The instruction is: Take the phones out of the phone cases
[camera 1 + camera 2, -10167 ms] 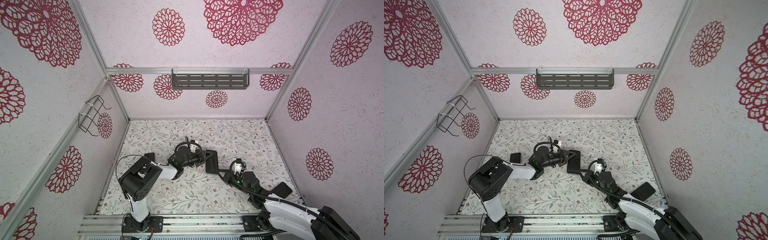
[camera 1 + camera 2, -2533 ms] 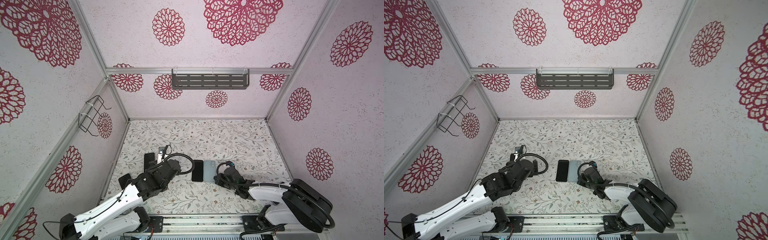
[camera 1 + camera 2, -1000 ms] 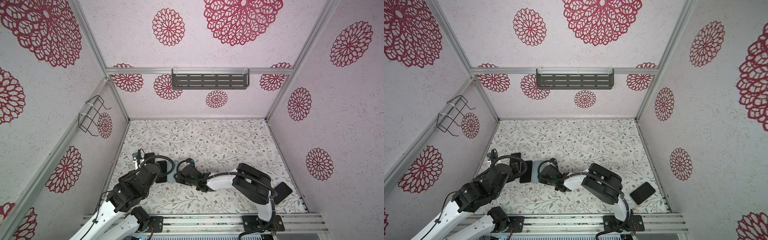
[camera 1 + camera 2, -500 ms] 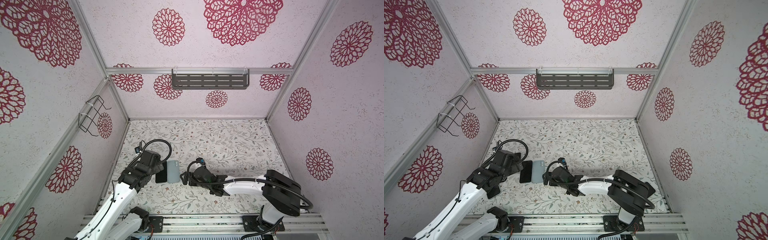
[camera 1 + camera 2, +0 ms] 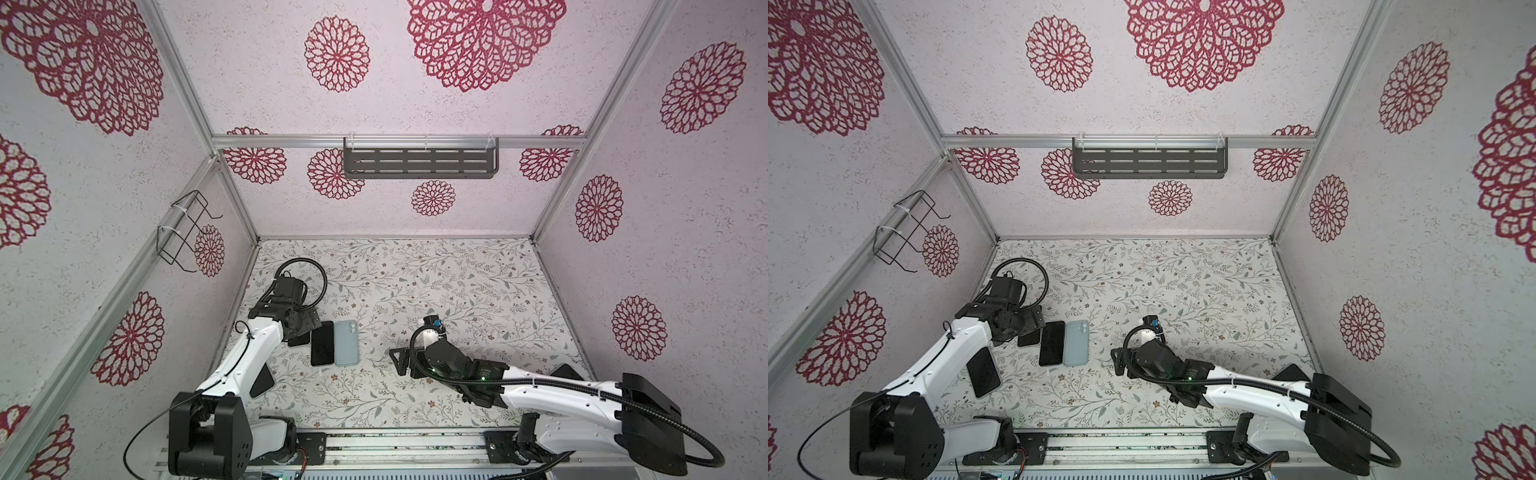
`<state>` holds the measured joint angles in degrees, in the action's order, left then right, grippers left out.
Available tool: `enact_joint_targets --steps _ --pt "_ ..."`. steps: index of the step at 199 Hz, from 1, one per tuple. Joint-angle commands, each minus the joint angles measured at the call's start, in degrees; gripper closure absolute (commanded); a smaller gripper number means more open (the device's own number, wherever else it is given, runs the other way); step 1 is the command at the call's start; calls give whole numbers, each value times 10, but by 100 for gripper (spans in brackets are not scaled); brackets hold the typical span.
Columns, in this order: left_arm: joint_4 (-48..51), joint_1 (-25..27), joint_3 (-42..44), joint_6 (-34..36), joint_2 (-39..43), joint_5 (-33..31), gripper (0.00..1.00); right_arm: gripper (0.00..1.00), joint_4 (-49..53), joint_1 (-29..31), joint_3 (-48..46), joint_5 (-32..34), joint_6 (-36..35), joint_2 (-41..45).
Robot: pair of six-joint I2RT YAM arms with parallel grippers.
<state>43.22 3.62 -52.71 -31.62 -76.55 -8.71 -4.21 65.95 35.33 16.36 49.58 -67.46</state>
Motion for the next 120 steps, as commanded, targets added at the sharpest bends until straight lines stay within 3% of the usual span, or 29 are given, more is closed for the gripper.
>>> enact_joint_targets --steps 1,43,120 --pt "-32 -23 -27 30 -41 23 3 1 17 1 -2 21 -33 27" --pt "-44 -60 -59 41 -123 40 2 1 6 -2 -23 18 -40 46" --pt "-43 -64 -105 59 -218 29 1 1 -10 -10 -44 16 -43 55"
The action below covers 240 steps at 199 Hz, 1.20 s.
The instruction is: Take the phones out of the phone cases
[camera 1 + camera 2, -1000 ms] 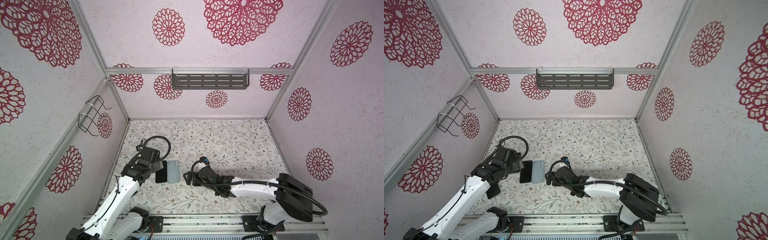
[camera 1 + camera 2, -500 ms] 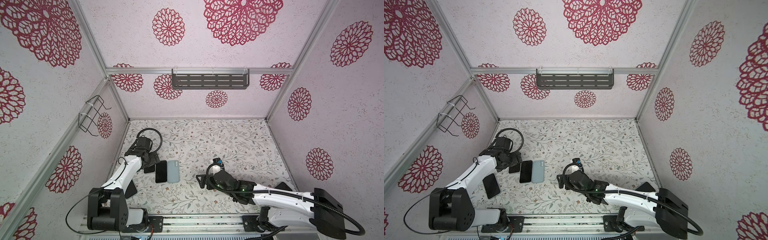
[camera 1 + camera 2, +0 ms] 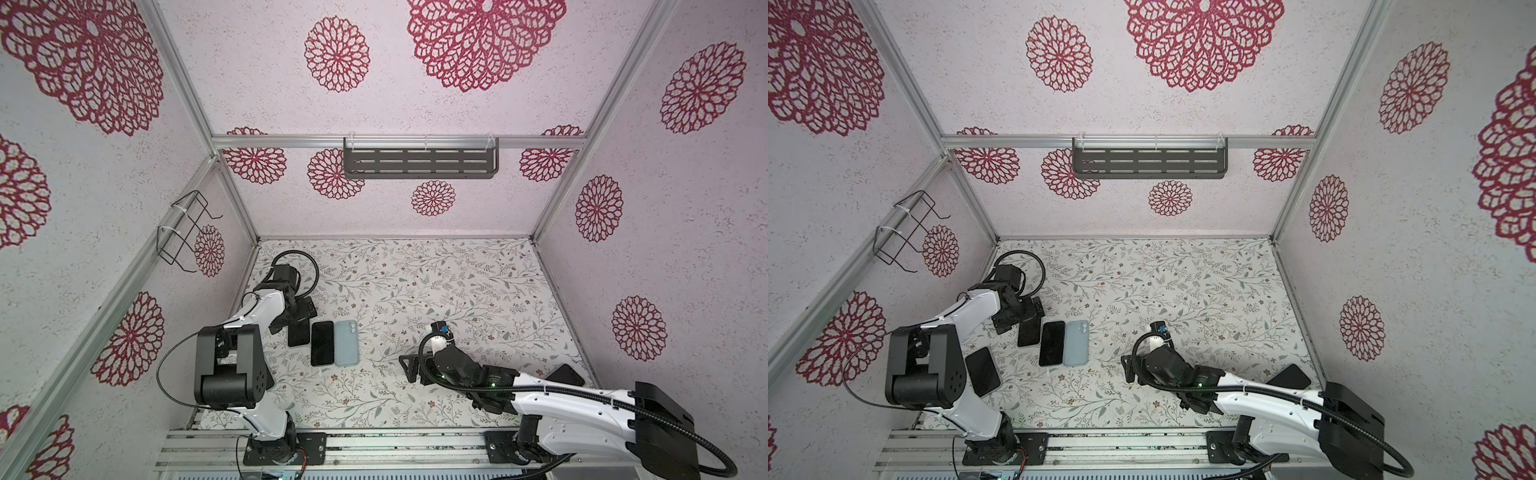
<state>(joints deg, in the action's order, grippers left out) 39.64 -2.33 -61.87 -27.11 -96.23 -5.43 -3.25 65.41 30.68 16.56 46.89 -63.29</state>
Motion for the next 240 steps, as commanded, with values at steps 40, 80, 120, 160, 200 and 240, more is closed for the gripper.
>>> enact_joint_targets --steps 40,80,120,160,200,240 --pt "-16 -7 -25 11 -54 -5 0 1 -22 -10 5 9 -20 8" --pt "-19 -7 -38 13 -79 -5 0 1 -24 -12 6 8 -20 4" --pt "-28 -19 -32 7 -83 1 0 1 -26 -14 9 5 -22 -2" --pt "-32 -28 -31 4 -84 10 0 1 -27 -15 12 2 -23 -8" --pt "-42 -45 -18 -3 -76 21 0 1 -26 -16 11 1 -24 -7" --pt "-47 -35 -16 2 -69 37 0 1 -30 -16 7 1 -24 -4"
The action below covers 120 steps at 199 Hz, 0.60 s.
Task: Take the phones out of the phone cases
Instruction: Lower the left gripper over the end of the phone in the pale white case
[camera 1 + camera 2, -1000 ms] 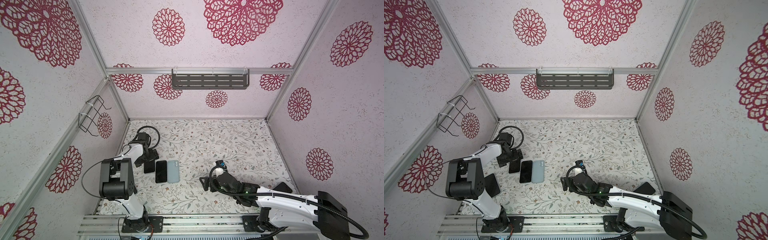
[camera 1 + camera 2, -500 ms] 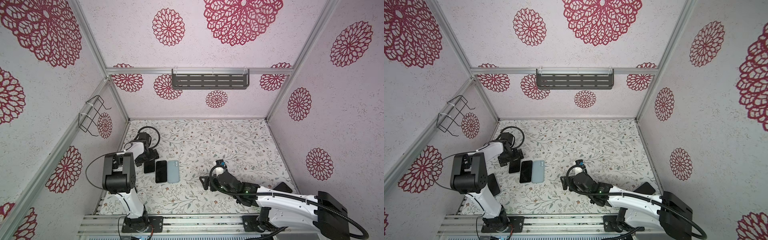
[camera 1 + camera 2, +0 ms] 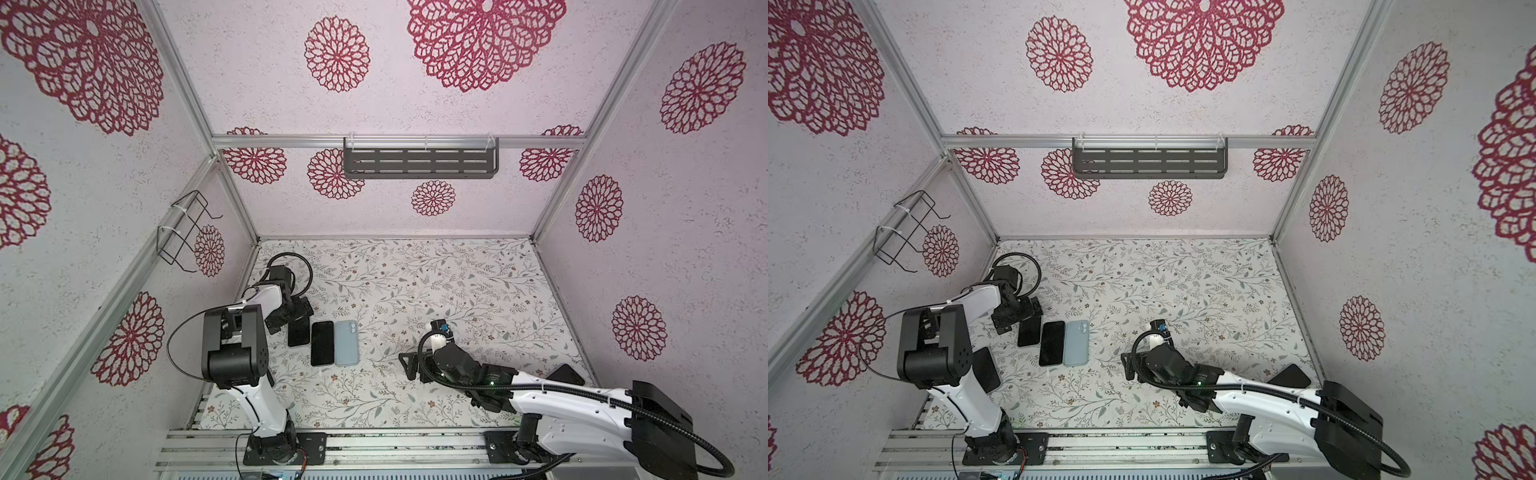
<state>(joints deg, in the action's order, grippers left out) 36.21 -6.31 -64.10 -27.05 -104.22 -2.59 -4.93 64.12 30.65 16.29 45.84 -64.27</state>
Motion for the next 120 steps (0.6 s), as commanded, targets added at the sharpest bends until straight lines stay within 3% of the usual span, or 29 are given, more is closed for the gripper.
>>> enact_joint_targets --steps 1,69,120 --pt "-14 5 6 1 11 8 0 1 -14 -3 7 4 -14 6" --pt "0 22 0 10 6 -8 0 1 -16 -4 5 0 -12 3" --pt "9 38 -1 18 3 2 6 1 -15 -4 3 1 -11 7"
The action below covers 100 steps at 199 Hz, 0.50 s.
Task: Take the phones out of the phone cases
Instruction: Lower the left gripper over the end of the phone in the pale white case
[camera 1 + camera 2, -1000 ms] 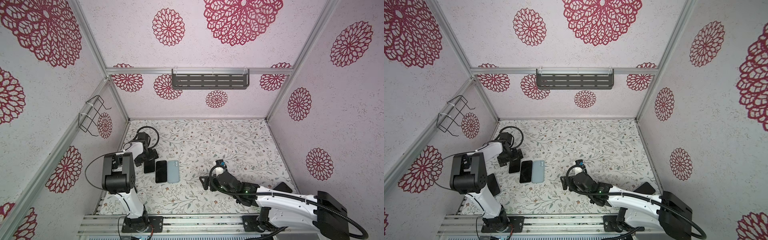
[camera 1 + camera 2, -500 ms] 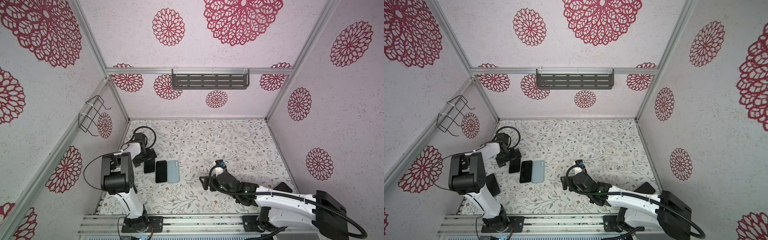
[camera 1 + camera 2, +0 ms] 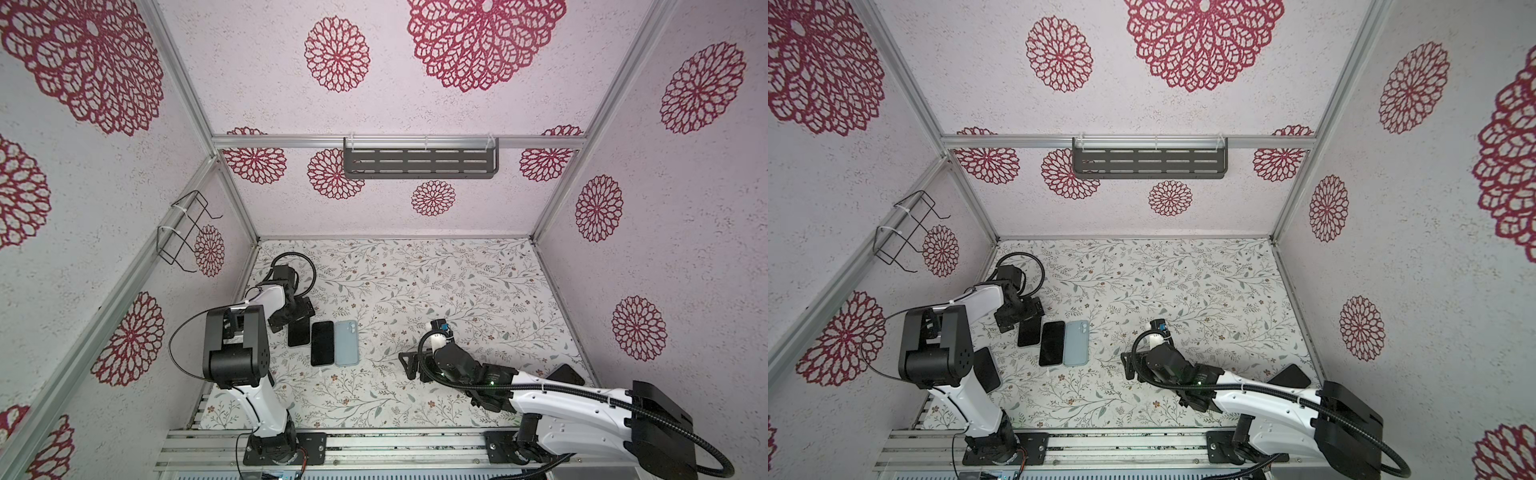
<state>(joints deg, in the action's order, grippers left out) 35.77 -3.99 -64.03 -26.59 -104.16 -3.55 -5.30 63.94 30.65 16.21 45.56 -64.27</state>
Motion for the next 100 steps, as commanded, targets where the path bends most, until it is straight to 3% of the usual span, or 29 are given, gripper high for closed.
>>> enact_joint_targets --steps 1,100 --pt "13 15 -2 13 3 12 6 1 -12 -2 3 1 -8 7" --pt "8 6 9 -1 6 15 12 1 -14 -2 -12 4 -2 18"
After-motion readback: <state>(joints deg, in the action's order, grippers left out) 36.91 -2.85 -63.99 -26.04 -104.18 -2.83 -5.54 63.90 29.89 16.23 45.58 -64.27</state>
